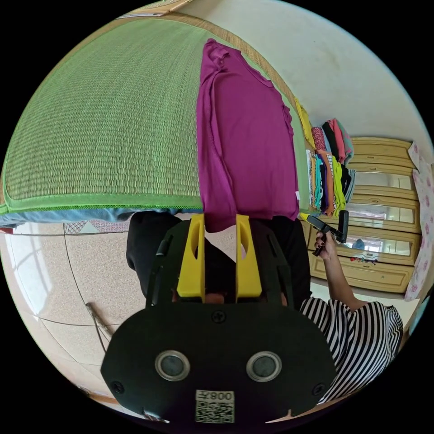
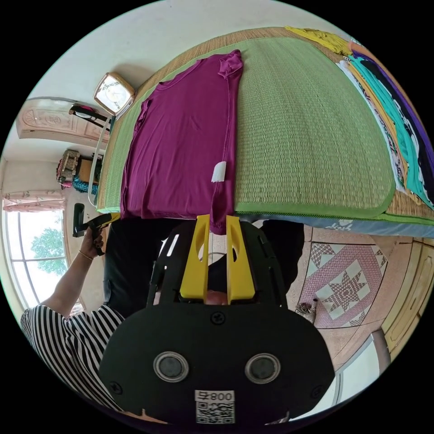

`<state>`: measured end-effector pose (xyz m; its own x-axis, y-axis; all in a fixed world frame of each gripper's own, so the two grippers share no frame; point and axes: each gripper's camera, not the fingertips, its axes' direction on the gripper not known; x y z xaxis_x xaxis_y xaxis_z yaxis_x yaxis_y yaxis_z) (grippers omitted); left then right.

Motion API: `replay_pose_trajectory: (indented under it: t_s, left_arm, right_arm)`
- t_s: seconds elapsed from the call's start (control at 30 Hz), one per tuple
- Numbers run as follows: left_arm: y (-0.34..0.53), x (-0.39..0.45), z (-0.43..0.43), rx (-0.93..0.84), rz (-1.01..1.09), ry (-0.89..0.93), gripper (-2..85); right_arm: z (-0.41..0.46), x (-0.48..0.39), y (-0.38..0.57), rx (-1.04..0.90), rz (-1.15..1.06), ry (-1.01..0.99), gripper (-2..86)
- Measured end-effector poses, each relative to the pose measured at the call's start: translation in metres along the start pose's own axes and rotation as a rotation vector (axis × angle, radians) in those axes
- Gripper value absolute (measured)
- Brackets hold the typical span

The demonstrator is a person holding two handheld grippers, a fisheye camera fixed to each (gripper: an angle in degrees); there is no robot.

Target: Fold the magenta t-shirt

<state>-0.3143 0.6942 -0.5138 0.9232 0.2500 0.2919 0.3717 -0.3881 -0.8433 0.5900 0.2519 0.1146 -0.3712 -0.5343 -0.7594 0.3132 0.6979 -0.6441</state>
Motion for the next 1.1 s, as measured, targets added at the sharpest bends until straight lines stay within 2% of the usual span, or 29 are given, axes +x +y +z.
replay_pose_trajectory:
  t_s: [0.47,0.77,1.1]
  left_arm:
    - [0.051,0.048,0.019,-0.004,0.0,-0.17,9.2]
    - [0.093,0.095,0.014,0.08,0.086,-0.297,8.5]
    - [0.103,0.107,0.032,-0.024,0.117,-0.38,3.1]
  right_arm:
    - [0.033,-0.037,0.013,-0.024,-0.046,0.148,7.0]
    - [0.056,-0.056,0.015,-0.051,-0.062,0.23,5.8]
    - [0.066,-0.056,0.021,-0.061,-0.061,0.248,3.6]
